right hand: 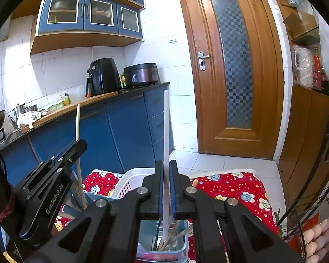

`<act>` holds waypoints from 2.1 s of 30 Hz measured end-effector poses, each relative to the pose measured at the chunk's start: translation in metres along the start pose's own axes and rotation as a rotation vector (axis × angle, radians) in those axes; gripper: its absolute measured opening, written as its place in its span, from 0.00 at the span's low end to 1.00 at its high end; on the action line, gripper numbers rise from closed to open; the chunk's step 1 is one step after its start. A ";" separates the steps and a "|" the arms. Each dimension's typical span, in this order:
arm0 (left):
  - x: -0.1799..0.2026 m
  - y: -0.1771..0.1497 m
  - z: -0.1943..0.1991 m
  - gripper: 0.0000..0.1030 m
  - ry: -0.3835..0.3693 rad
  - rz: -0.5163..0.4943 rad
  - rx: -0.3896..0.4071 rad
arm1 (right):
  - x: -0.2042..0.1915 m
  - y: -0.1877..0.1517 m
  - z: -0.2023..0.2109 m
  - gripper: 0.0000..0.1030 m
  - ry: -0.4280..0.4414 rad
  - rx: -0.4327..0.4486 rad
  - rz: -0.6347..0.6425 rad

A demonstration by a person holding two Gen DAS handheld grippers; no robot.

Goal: Organize utensils

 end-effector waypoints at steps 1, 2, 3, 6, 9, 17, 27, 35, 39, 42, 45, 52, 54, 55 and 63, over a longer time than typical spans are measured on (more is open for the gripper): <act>0.000 0.000 0.000 0.04 -0.001 -0.001 -0.002 | -0.001 -0.002 -0.002 0.06 0.003 -0.008 0.003; 0.000 -0.001 0.001 0.04 -0.001 -0.003 -0.003 | -0.001 -0.005 -0.005 0.06 0.003 -0.019 0.004; 0.000 -0.002 0.001 0.04 -0.001 -0.005 -0.007 | -0.002 -0.010 -0.008 0.06 0.004 -0.036 0.006; -0.001 -0.003 0.001 0.04 -0.002 -0.008 -0.018 | -0.004 -0.012 -0.008 0.07 -0.015 -0.023 0.033; 0.001 -0.004 0.002 0.04 -0.017 -0.010 -0.033 | -0.008 -0.017 -0.007 0.07 0.023 -0.045 0.024; 0.003 -0.002 0.008 0.11 -0.034 -0.002 -0.067 | -0.008 -0.011 0.007 0.14 0.055 -0.023 -0.003; -0.003 0.011 0.033 0.30 -0.023 -0.014 -0.087 | -0.018 -0.002 0.042 0.24 0.074 0.019 -0.018; -0.016 0.009 0.065 0.31 -0.019 -0.021 -0.145 | -0.034 -0.013 0.074 0.34 0.082 0.031 -0.013; -0.022 -0.001 0.081 0.31 -0.032 -0.024 -0.196 | -0.040 -0.027 0.089 0.34 0.084 0.030 -0.035; -0.028 -0.009 0.093 0.31 -0.030 -0.028 -0.217 | -0.044 -0.040 0.098 0.34 0.085 0.019 -0.044; -0.032 -0.021 0.106 0.31 -0.026 -0.040 -0.239 | -0.048 -0.053 0.105 0.39 0.081 0.008 -0.044; -0.039 -0.052 0.131 0.33 -0.016 -0.045 -0.298 | -0.054 -0.089 0.116 0.51 0.080 -0.027 -0.065; -0.040 -0.061 0.136 0.35 -0.009 -0.046 -0.307 | -0.055 -0.100 0.117 0.54 0.074 -0.034 -0.066; -0.041 -0.066 0.139 0.37 -0.004 -0.050 -0.310 | -0.056 -0.104 0.117 0.57 0.069 -0.038 -0.065; -0.048 -0.101 0.149 0.43 0.020 -0.052 -0.351 | -0.055 -0.144 0.114 0.68 0.004 -0.088 -0.047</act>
Point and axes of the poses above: each gripper's, at about its wrist camera, not at the fingertips, and z roughly against the way its jaws point, x to its right, y to its top, the point moved 9 cm from there along -z, roughly the way its jaws point, and after that the axes turned 10 degrees about y, right-handed, at the moved point
